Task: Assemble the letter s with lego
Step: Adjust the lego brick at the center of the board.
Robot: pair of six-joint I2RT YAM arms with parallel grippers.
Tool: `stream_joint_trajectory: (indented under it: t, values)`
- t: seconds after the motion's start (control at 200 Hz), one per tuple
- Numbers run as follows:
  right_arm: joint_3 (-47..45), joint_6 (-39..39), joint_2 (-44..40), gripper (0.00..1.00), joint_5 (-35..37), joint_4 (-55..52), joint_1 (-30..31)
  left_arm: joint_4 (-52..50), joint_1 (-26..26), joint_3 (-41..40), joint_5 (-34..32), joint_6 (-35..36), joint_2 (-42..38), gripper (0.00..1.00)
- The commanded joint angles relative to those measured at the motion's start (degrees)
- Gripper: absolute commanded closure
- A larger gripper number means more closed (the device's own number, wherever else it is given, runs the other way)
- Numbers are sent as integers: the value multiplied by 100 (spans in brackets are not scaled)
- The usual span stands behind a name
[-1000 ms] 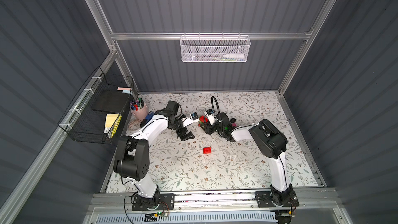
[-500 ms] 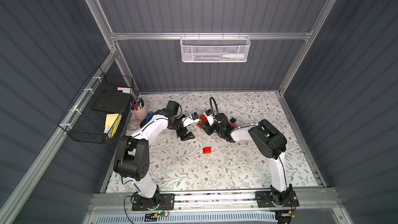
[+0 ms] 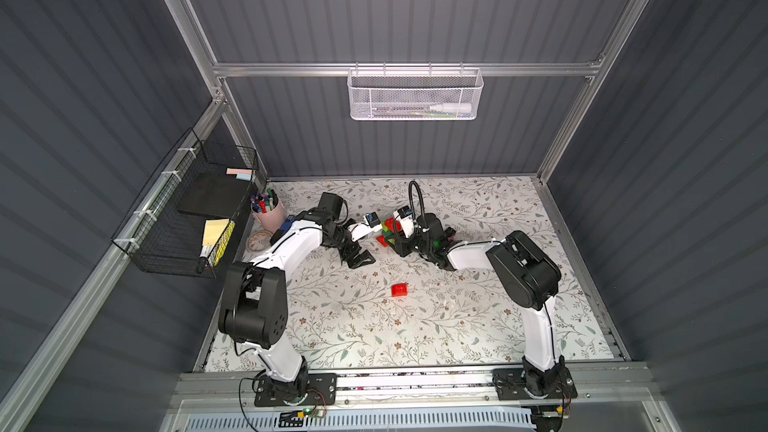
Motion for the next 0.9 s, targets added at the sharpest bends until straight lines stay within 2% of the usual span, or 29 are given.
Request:
stream_joint_trajectory:
  t: [0.0, 0.215, 0.47, 0.895]
  values:
    - [439, 792, 131, 65, -899, -633, -176, 109, 100, 196, -8, -507, -266, 0]
    - [1347, 1470, 770, 64, -1968, -1349, -407, 77, 207, 546, -65, -917, -158, 0]
    - [2263, 2029, 1530, 63, -2775, -1799, -488, 52, 295, 704, -100, -1148, -58, 1]
    - [3181, 2932, 2318, 61, -3330, -1952, -504, 6, 369, 794, -52, -1218, 67, 1]
